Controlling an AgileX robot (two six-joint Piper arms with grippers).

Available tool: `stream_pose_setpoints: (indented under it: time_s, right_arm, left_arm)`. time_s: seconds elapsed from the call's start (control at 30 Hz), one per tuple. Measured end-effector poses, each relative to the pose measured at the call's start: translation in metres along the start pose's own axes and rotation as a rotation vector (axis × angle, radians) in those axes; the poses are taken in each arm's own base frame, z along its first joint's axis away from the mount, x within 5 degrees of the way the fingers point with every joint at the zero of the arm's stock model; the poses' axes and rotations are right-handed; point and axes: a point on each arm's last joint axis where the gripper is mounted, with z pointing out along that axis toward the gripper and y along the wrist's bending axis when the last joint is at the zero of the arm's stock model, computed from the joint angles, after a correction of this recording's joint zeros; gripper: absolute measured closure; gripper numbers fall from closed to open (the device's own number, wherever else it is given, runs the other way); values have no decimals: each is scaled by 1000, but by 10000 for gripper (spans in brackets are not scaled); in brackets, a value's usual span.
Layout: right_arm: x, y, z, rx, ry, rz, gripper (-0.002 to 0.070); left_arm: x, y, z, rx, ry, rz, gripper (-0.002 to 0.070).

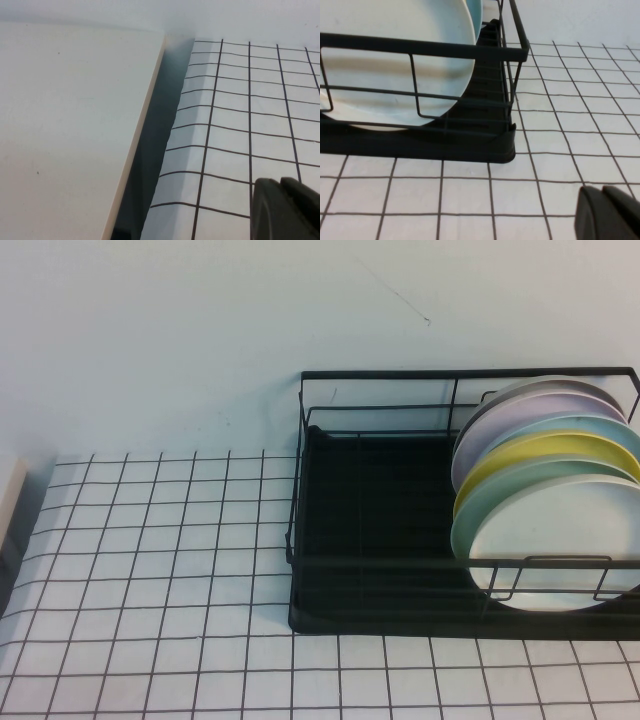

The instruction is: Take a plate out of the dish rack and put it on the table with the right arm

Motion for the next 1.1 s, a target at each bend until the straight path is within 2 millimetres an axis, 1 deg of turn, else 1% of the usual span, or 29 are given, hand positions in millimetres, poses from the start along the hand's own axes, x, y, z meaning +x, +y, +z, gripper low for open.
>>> stream_pose_setpoints:
  time_s: [0.1,0.13,0.23,0.27,0.33,0.4,0.5,0.57,0.67,0.77,0.97,1.03,1.1]
  right_arm:
    - [0,-1,0,6,2,-11,678]
    - [0,0,0,1,-1,12,678]
    - [-2,5,0,-55,-13,212,678]
    - [-3,8,0,-89,-21,327,678]
    - [-5,12,0,-142,-32,499,678]
    - [-8,15,-1,-188,-45,636,678]
    - [-13,16,-2,-227,-81,770,678]
    - [-15,16,-2,-236,-99,808,678]
    - [-16,15,-2,-237,-115,801,678]
    - [-16,16,-2,-234,-121,735,678]
    - [-11,22,-3,-273,-42,648,678]
    - [-19,25,-9,-310,-33,559,678]
    - [-41,27,-23,-357,-51,414,678]
  left_arm:
    - [0,0,0,0,0,0,678]
    - [0,0,0,0,0,0,678]
    - [0,0,0,0,0,0,678]
    - [0,0,0,0,0,0,678]
    - [0,0,0,0,0,0,678]
    - [0,0,0,0,0,0,678]
    - [0,0,0,0,0,0,678]
    - [0,0,0,0,0,0,678]
    - [0,0,0,0,0,0,678]
    - [0,0,0,0,0,0,678]
    - [0,0,0,0,0,0,678]
    - [0,0,0,0,0,0,678]
    - [0,0,0,0,0,0,678]
